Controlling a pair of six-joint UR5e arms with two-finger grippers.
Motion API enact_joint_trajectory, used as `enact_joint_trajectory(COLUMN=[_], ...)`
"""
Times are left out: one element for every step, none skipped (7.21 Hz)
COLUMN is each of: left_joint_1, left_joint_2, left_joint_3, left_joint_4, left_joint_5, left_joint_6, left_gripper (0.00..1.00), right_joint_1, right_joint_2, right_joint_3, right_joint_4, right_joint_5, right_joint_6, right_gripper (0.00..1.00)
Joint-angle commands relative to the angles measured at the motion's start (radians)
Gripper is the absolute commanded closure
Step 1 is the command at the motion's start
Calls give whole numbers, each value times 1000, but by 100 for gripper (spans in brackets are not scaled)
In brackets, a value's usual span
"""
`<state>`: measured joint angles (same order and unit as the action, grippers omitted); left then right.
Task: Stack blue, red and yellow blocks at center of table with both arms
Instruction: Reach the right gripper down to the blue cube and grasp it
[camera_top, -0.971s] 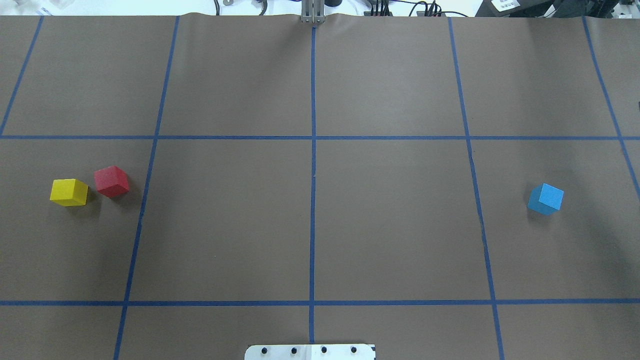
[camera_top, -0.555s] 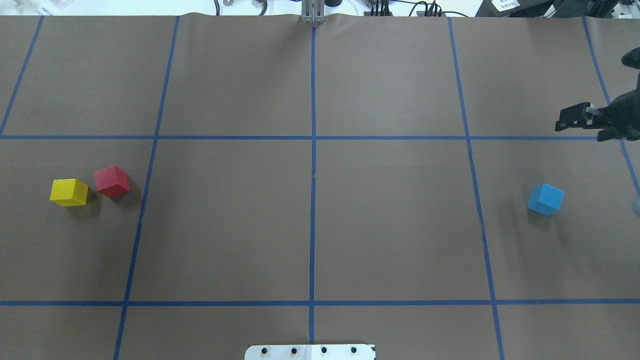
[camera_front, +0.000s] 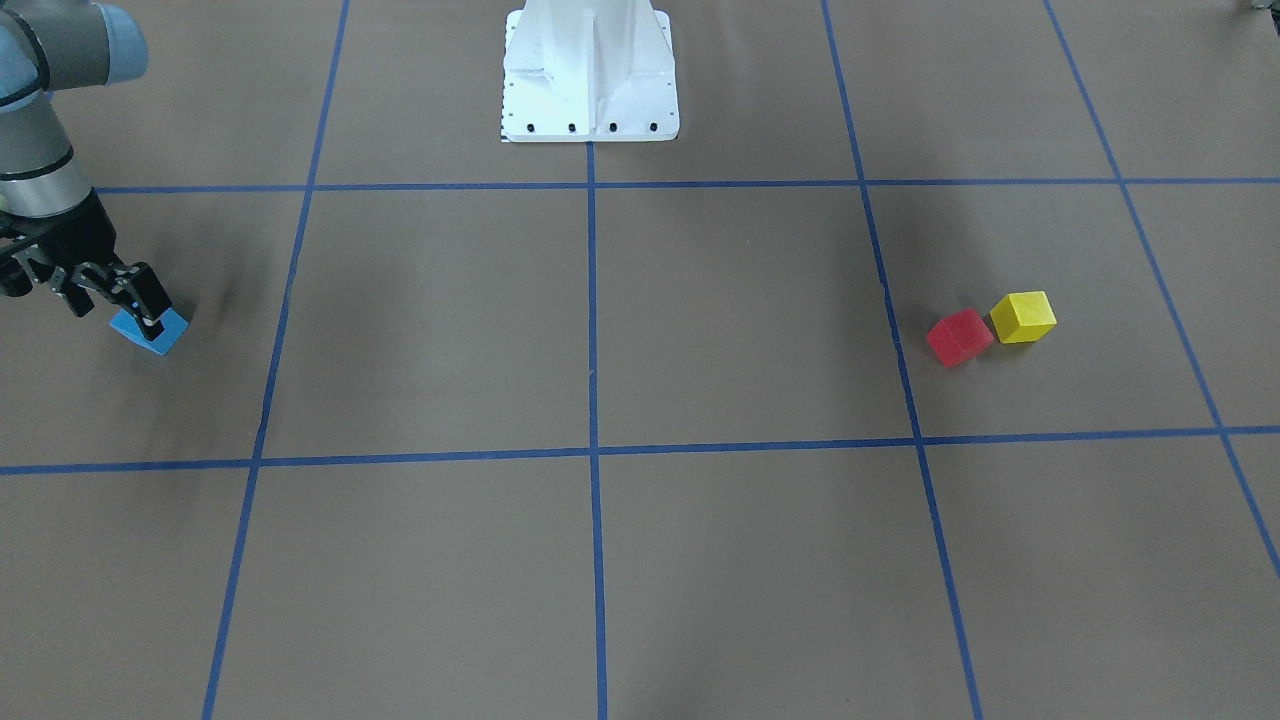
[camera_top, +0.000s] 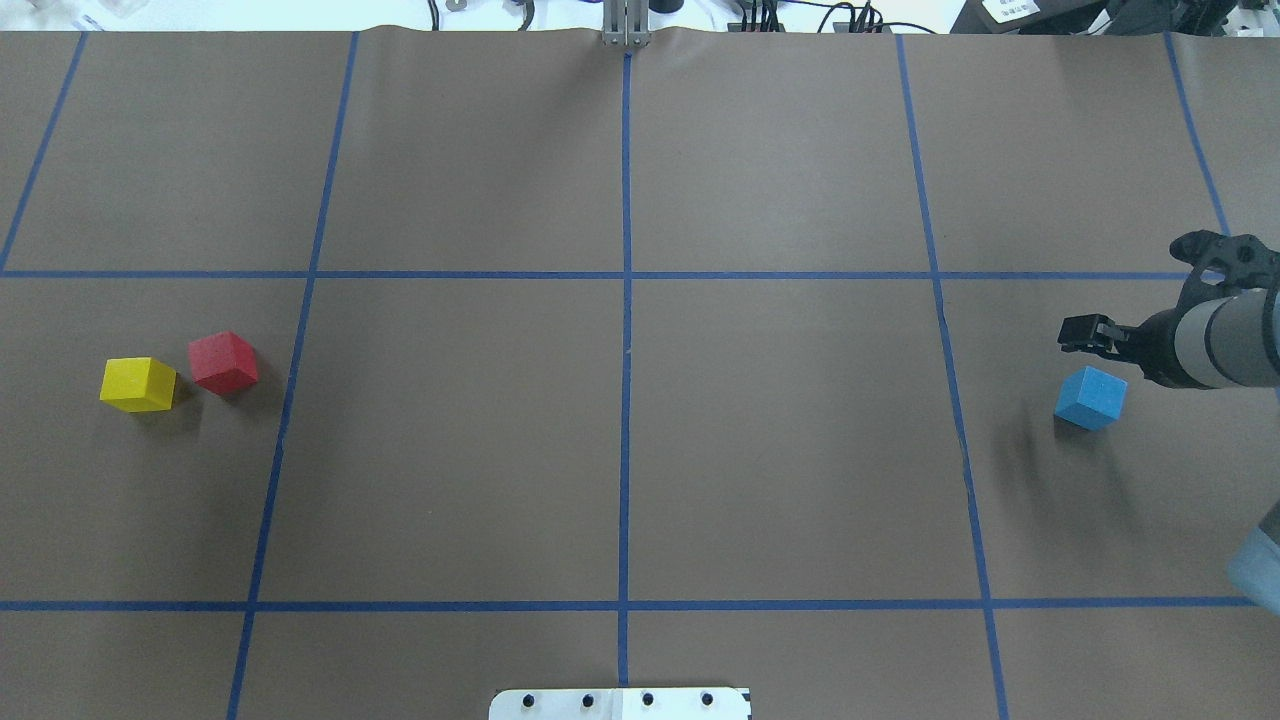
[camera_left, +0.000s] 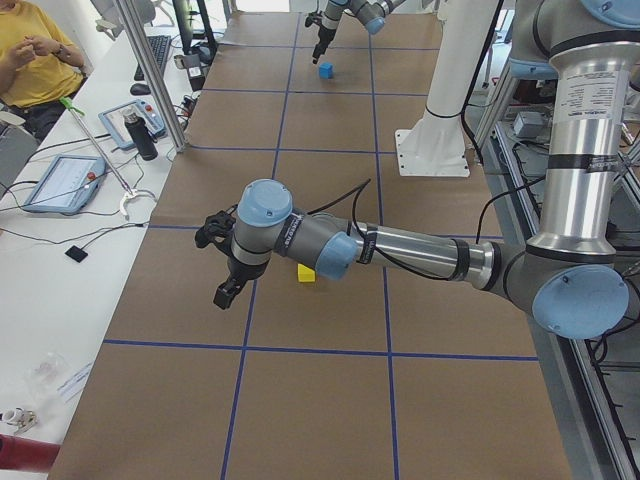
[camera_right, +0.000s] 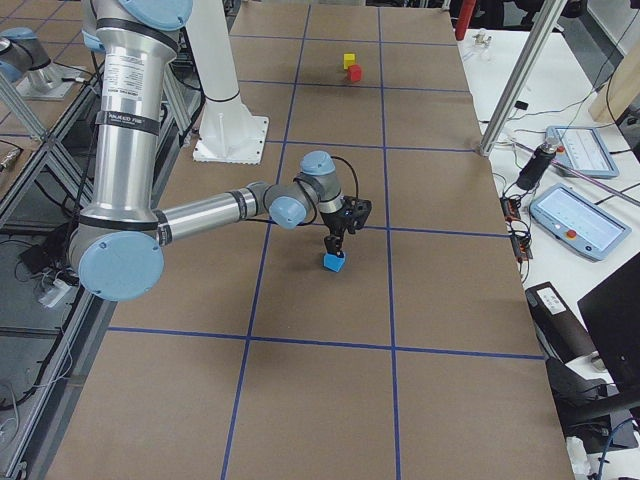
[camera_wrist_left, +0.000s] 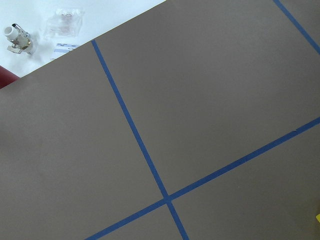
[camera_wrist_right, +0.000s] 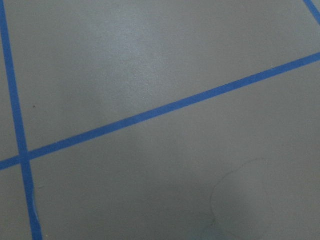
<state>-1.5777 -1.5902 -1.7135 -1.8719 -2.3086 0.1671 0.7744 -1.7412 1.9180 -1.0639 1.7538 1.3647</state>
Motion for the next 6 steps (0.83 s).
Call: enact_joint_trajectory(left_joint_1=[-1,-1,-1,-1,1,-1], left_joint_2=[1,0,-1,-1,-1,1], left_joint_3=[-1,-1,-1,-1,-1,-1], left_joint_4=[-1,-1,-1,-1,-1,-1], left_joint_5=[-2,-2,-2,-2,-2,-2], left_joint_6=[0,0,0,0,0,0], left_gripper=[0,0,0,0,0,0], right_joint_1=[-73,-87,-105,-116,-121,-132], right_joint_2=[-41,-41,-38,-35,-35,-35], right_joint_3=[-2,-5,-23,-36,-39,-40], right_joint_4=[42,42,44,44,44,44], right_joint_5=[-71,-80,-100,-111,-111,-111], right_joint_6=[69,80,86,88,88,85], right_gripper=[0,1,2,4,26,85])
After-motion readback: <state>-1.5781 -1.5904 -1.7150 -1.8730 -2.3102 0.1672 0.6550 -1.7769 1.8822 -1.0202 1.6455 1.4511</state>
